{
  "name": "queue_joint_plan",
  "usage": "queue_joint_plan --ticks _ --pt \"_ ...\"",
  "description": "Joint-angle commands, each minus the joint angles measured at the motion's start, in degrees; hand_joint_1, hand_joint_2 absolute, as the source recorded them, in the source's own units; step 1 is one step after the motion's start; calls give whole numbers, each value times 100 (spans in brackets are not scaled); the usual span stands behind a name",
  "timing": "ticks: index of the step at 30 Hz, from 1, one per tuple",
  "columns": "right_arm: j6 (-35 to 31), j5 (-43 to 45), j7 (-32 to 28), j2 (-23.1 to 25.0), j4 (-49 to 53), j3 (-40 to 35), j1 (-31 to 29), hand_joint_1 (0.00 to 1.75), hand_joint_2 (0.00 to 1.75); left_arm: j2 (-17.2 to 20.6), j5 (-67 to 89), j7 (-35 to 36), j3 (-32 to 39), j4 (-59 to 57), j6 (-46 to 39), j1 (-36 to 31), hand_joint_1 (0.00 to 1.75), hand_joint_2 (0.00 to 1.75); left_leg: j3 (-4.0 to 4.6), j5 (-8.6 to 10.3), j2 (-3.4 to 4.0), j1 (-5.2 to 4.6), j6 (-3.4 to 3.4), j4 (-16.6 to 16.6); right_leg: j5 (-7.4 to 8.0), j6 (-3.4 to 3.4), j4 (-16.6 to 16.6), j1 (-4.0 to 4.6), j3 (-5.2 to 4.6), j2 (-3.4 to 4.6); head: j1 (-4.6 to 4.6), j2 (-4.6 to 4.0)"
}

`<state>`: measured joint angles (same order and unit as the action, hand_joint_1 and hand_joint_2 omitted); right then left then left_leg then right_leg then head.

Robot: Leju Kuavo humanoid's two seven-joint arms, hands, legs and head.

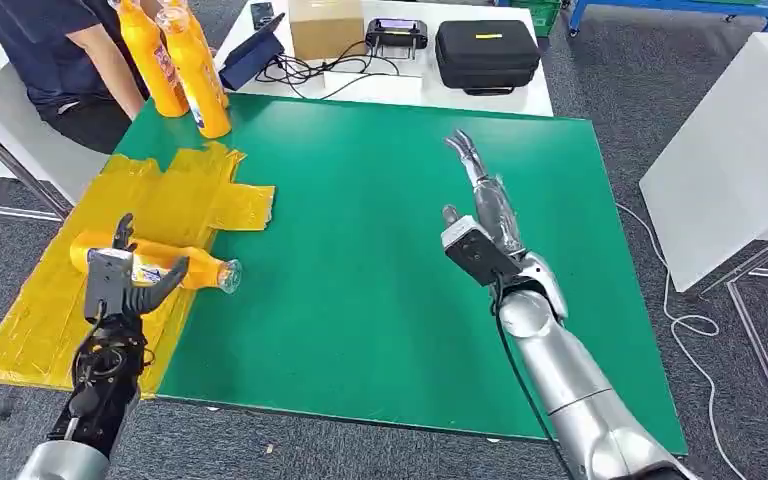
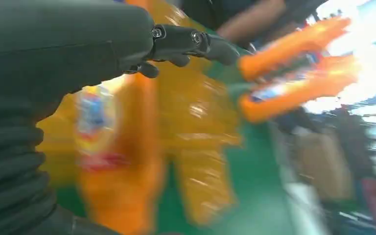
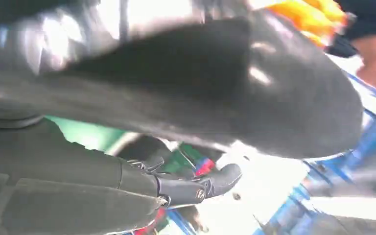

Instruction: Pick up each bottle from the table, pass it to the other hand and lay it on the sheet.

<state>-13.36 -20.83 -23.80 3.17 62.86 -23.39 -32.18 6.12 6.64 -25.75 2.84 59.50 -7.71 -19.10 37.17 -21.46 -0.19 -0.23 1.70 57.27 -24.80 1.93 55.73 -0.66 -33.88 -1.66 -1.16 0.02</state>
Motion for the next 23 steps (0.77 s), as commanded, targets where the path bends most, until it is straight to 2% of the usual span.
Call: queue_joint_plan --ticks 1,5,6,9,10,12,14,15,17,21,23 --pt "-898 -128 -586 667 -422 -122 110 0 0 -383 -1572 -20 -482 903 1267 -367 0 0 -31 -18 3 9 -12 6 -15 -8 -2 7 37 14 -2 2" --pt "-1146 -66 -585 625 576 -98 821 0 0 -781 -1573 -41 -1458 1171 1249 -333 0 0 -15 -3 -27 4 -5 -2 -11 -3 -9 1 21 -22 0 2" --pt "-1114 -20 -555 600 872 -60 1095 0 0 -868 -1598 -2 -1710 1168 1152 -314 0 0 -33 -12 -52 7 -8 -1 -27 -4 -13 2 51 -43 -4 0" --pt "-750 380 -675 571 1322 -49 1517 0 0 -939 -1486 -229 -2224 1113 905 -309 0 0 -27 -10 -48 3 -5 -2 -20 -3 -15 -3 44 -40 2 0" --pt "-720 424 -699 593 1415 -11 1593 0 0 -1024 -1541 -367 -2279 1129 895 -260 0 0 -38 -19 -49 3 -7 4 -29 -5 -13 -3 60 -38 -2 0" --pt "-698 435 -691 624 1505 -6 1638 0 0 -1099 -1581 -456 -2382 1163 856 -201 0 0 -15 -10 -32 -7 -3 -1 -15 -3 -12 -11 30 -24 0 2" --pt "-664 378 -691 594 1604 -69 1648 0 0 -1128 -1270 -497 -2546 1242 593 -200 0 0 -47 -32 -28 -3 -11 9 -34 -10 -8 -8 65 -13 0 0" --pt "-693 243 -632 573 1643 -131 1653 0 0 -1152 -1162 -450 -2607 1282 495 -211 0 0 -10 -11 -23 -12 -4 0 -13 -6 -8 -13 21 -16 -2 2" --pt "-1036 -258 -482 560 1744 -176 1707 0 0 -1172 -1100 -324 -2678 1315 532 -243 0 0 -27 -22 -26 -7 -11 7 -24 -11 -4 -8 40 -14 -2 0" --pt "-1056 -286 -465 557 1797 -199 1733 0 0 -1172 -1088 -295 -2675 1329 530 -264 0 0 -22 -16 -9 -5 -7 1 -14 -7 -10 -7 28 -2 0 2" --pt "-1290 -494 -366 555 1851 -196 1778 0 0 -1184 -1010 -238 -2623 1347 458 -247 0 0 -24 -17 -7 -4 -6 0 -13 -7 -10 -5 30 1 -2 0"
